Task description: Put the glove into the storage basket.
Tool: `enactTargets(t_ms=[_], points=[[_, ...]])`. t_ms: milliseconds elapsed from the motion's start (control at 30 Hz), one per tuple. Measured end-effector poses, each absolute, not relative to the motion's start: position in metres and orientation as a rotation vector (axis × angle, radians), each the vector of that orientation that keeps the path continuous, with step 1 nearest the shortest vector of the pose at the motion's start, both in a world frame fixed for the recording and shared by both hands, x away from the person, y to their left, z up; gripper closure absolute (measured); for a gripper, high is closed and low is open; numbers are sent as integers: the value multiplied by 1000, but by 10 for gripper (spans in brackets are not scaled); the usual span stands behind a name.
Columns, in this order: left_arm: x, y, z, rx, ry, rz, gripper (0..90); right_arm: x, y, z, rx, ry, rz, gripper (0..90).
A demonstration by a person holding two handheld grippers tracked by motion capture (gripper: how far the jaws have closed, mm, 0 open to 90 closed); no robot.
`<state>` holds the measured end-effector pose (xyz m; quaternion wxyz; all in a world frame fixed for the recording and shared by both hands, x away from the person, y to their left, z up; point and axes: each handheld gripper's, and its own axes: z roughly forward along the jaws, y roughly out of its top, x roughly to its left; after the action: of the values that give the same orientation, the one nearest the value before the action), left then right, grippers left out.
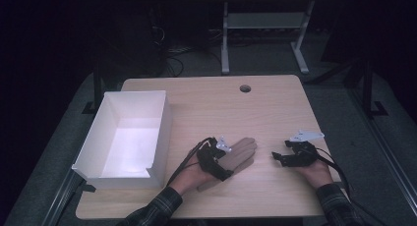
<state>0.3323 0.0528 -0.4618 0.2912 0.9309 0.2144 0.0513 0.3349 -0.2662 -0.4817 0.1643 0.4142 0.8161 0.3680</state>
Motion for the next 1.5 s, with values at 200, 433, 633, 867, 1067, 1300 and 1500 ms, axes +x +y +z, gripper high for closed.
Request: enactTargets(t_ms=[200,433,633,867,1067,1300,1500], points=[[329,51,-459,2490,563,142,205,335,-266,-482,1178,2326,1049,252],[322,49,-455,2495,514,112,450,335,-266,-482,1179,2326,1048,252],[320,48,-454,2492,499,87,626,335,-266,-482,1179,2327,1049,252],[326,52,-453,2441,549,-5,648,334,-266,-482,1177,2330,1048,248],[329,55,-442,2402,558,-25,651,334,-266,-482,1176,2330,1048,246],[332,59,-425,2392,552,-32,650,334,-266,-482,1184,2332,1048,245],[336,65,-411,2386,585,-26,649,334,-266,-482,1183,2332,1048,245]])
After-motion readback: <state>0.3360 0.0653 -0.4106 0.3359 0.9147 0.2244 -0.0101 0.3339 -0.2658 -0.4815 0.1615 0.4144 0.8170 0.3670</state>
